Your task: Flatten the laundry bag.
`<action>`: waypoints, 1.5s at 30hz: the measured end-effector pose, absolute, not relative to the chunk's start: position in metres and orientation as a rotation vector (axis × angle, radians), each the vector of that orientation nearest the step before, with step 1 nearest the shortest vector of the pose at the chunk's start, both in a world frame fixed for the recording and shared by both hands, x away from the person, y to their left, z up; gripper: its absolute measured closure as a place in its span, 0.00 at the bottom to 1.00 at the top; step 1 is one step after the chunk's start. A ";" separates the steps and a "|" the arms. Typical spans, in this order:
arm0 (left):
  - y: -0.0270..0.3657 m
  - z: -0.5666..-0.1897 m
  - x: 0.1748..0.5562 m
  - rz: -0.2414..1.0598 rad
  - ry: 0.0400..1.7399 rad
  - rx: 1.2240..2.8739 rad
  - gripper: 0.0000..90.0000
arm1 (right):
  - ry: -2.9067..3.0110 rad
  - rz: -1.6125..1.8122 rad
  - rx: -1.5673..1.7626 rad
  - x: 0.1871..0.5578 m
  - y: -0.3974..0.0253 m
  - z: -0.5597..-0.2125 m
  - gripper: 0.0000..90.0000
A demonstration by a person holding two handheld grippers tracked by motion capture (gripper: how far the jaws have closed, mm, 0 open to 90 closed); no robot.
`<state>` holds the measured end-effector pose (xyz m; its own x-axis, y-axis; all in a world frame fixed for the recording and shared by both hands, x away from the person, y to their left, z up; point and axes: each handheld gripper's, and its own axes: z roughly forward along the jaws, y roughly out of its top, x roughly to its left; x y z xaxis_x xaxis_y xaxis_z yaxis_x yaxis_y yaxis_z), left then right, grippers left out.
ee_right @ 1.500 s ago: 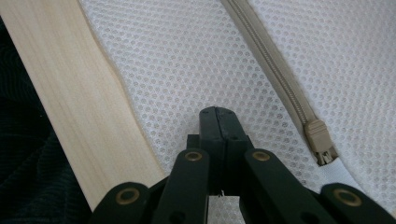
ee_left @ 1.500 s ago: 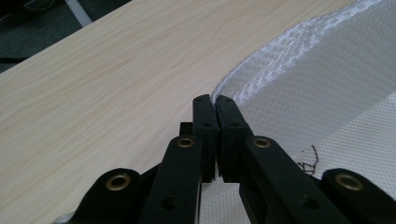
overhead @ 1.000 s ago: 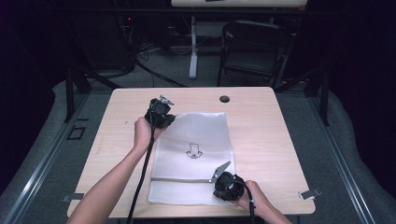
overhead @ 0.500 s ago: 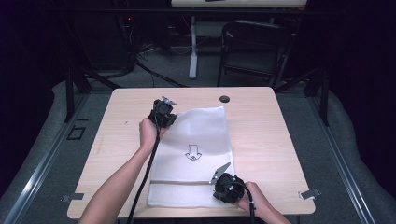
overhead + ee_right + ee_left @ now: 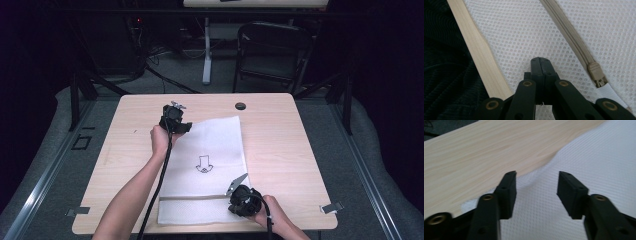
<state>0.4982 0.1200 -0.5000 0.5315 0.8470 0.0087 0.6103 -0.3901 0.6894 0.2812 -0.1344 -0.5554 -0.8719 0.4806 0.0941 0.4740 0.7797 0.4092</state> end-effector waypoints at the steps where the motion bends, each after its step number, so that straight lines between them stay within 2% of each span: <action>1: 0.120 -0.499 0.497 0.475 1.180 2.130 0.45 | 2.948 0.676 0.806 0.281 -0.134 -0.556 1.00; 2: 0.120 -0.497 0.495 0.449 1.173 2.132 0.39 | 2.946 0.670 0.810 0.281 -0.134 -0.555 1.00; 4: 0.122 -0.493 0.490 0.439 1.148 2.133 0.33 | 2.945 0.684 0.840 0.281 -0.133 -0.556 1.00; 10: 0.123 -0.486 0.465 0.411 1.061 2.126 0.23 | 2.940 0.663 0.814 0.282 -0.133 -0.555 0.99; 12: 0.123 -0.486 0.456 0.385 1.033 2.130 0.20 | 2.931 0.694 0.818 0.281 -0.133 -0.552 0.89; 14: 0.122 -0.486 0.446 0.369 0.993 2.143 0.17 | 2.925 0.748 0.813 0.281 -0.133 -0.547 0.84; 19: 0.124 -0.490 0.424 0.332 0.933 2.166 0.11 | 2.895 0.774 0.825 0.283 -0.140 -0.538 0.50; 21: 0.125 -0.491 0.413 0.320 0.919 2.160 0.09 | 2.875 0.793 0.854 0.285 -0.146 -0.537 0.40; 23: 0.127 -0.493 0.403 0.287 0.887 2.166 0.14 | 2.830 0.828 0.884 0.289 -0.151 -0.536 0.35; 26: 0.128 -0.497 0.390 0.246 0.842 2.218 0.31 | 2.761 0.810 0.924 0.294 -0.158 -0.534 0.44; 28: 0.130 -0.499 0.382 0.231 0.814 2.245 0.38 | 2.714 0.778 0.943 0.297 -0.161 -0.533 0.58; 30: 0.135 -0.503 0.374 0.198 0.804 2.263 0.50 | 2.679 0.784 0.961 0.300 -0.164 -0.533 0.66; 31: 0.137 -0.506 0.371 0.188 0.802 2.276 0.52 | 2.660 0.771 0.965 0.301 -0.165 -0.533 0.73; 32: 0.139 -0.509 0.368 0.175 0.802 2.284 0.60 | 2.646 0.768 0.976 0.303 -0.166 -0.534 0.77; 34: 0.144 -0.518 0.364 0.148 0.820 2.321 0.69 | 2.632 0.742 0.980 0.306 -0.167 -0.536 0.88; 35: 0.147 -0.523 0.364 0.134 0.818 2.351 0.77 | 2.630 0.735 0.988 0.308 -0.167 -0.537 0.91; 36: 0.148 -0.528 0.363 0.125 0.835 2.360 0.80 | 2.627 0.724 0.994 0.310 -0.167 -0.539 0.94; 40: 0.149 -0.545 0.364 0.111 0.857 2.433 0.94 | 2.636 0.670 1.020 0.318 -0.166 -0.547 0.99; 43: 0.146 -0.554 0.366 0.094 0.871 2.460 1.00 | 2.652 0.640 1.043 0.321 -0.166 -0.551 1.00; 45: 0.144 -0.558 0.367 0.093 0.879 2.471 1.00 | 2.662 0.618 1.053 0.322 -0.167 -0.555 1.00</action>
<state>0.3674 0.1436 -0.5582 0.7881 0.6068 -0.1034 0.5720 -0.6597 0.4875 0.3221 -0.1674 -0.5547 -0.7217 0.6908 -0.0427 0.6015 0.6565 0.4553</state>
